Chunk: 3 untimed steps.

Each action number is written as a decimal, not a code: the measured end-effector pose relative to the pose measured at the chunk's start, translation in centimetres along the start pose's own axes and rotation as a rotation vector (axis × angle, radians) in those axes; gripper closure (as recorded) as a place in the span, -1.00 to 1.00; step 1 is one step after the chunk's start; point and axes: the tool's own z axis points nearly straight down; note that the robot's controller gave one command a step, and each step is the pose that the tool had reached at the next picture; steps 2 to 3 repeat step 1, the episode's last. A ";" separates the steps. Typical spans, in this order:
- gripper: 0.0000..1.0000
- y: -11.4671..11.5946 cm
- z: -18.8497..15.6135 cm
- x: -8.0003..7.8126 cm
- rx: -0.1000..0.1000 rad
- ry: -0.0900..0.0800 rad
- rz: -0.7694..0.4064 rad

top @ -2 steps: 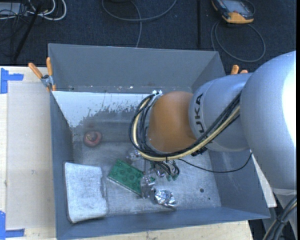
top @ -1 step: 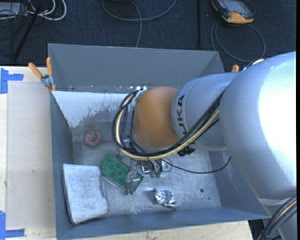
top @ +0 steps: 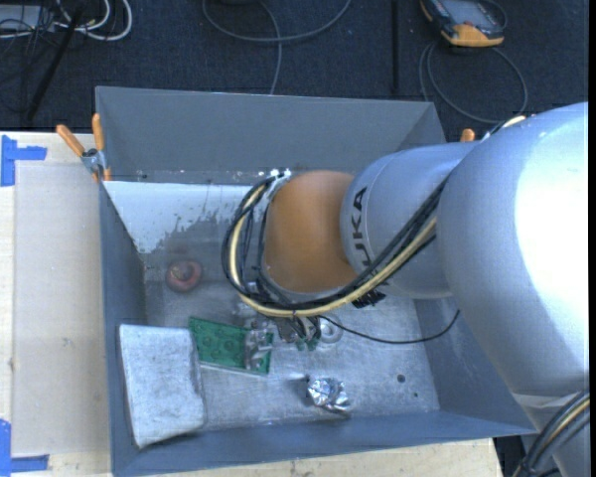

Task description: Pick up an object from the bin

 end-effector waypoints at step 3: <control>1.00 -4.6 -18.7 -3.0 -0.002 0.002 -0.383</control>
Offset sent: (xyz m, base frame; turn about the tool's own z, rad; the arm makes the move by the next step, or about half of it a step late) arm 0.0309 -0.0424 0.1841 -0.3851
